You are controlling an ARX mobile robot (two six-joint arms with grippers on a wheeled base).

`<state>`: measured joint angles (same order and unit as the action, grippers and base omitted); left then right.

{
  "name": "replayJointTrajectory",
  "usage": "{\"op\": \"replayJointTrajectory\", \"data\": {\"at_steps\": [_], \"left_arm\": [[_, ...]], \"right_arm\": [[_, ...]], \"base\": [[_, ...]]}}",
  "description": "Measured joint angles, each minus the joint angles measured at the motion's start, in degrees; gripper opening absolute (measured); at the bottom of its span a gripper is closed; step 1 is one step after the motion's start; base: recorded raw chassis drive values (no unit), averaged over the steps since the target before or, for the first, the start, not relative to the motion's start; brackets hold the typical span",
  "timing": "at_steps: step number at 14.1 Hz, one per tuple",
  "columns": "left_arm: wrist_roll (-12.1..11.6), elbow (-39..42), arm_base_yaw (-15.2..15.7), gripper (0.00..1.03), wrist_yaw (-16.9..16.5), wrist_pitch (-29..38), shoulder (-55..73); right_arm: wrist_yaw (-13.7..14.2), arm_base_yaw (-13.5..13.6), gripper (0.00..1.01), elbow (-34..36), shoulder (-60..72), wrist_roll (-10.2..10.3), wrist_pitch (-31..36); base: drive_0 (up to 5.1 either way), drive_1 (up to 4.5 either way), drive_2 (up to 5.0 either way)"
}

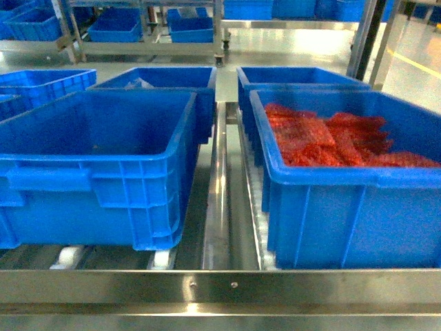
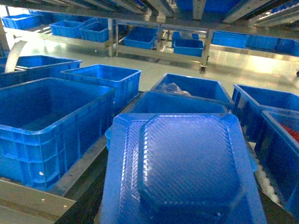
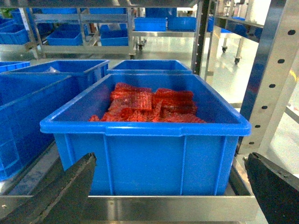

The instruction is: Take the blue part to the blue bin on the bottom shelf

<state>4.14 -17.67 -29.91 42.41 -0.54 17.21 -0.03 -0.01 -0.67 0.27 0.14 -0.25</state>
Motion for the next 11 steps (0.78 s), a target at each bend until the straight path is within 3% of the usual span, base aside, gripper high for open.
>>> {"op": "replayJointTrajectory", "data": {"at_steps": [11], "left_arm": [[0.0, 0.0, 0.0, 0.43, 0.0, -0.1, 0.0]], "right_arm": [[0.0, 0.0, 0.98, 0.0, 0.0, 0.0, -0.1]], "base": [[0.0, 0.0, 0.0]]}}
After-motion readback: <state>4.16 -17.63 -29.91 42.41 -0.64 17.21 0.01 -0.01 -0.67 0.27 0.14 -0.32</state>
